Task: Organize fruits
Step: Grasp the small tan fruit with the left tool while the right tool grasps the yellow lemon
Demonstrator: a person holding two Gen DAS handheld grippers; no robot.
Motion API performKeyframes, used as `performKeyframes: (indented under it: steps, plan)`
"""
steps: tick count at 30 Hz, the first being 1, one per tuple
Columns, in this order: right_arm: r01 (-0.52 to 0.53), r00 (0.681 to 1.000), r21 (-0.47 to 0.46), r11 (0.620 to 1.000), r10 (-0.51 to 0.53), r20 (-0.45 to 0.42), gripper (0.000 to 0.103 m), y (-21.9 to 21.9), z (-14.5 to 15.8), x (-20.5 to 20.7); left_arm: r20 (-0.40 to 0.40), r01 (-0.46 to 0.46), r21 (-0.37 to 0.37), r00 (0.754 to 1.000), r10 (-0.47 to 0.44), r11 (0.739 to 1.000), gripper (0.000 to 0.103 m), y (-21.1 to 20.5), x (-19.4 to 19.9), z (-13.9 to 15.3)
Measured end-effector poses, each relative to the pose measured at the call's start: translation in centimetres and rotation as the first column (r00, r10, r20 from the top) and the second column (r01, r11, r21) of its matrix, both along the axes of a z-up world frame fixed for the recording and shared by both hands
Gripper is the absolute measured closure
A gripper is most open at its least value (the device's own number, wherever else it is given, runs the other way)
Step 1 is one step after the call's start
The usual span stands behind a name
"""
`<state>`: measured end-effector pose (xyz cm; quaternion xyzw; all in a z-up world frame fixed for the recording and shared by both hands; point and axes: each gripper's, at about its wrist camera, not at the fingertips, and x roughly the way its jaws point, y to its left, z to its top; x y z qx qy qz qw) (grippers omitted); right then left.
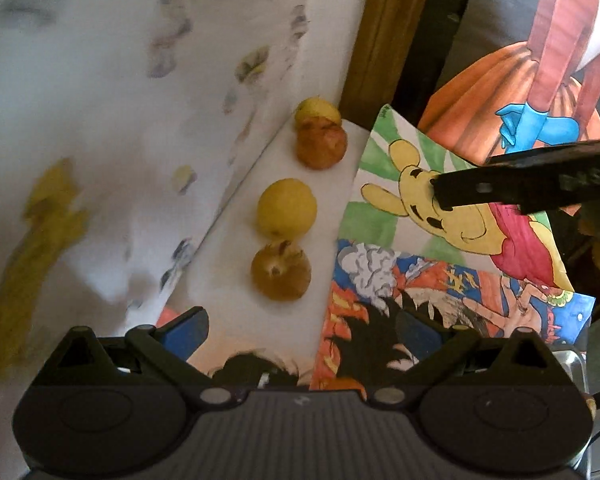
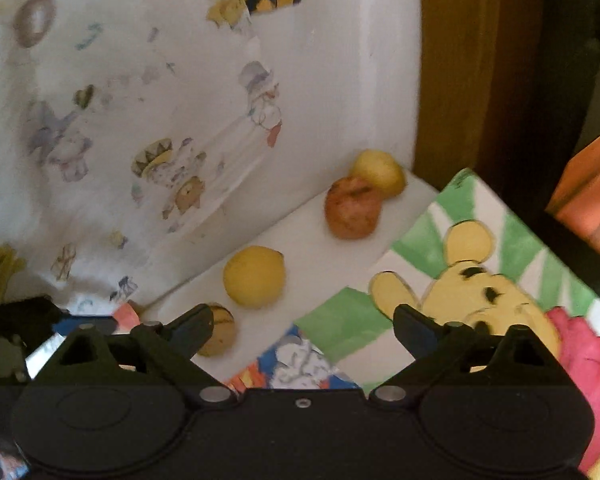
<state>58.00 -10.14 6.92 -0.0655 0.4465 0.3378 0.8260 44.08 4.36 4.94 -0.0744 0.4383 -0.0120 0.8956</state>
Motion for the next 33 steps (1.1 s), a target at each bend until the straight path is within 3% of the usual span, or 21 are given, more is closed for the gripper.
performKeyframes:
  steps: [13,22,33]
  plan:
    - [0.046,0.968,0.089,0.995,-0.022,-0.251,0.023,4.9,-5.1,5.3,0.004,-0.013,-0.011,1.0,0.013,1.0,0.019,0.5,3.9,-2.9]
    - [0.015,0.968,0.037,0.999,-0.005,-0.252,0.041,8.1,-6.6,5.8,-0.031,-0.045,-0.042,0.999,0.044,0.998,0.033,1.1,5.4,-4.7]
    - [0.068,0.95,0.076,0.995,-0.042,-0.309,0.043,7.6,-7.4,6.5,-0.041,-0.067,-0.095,0.997,0.064,0.993,0.051,2.5,6.3,-5.2]
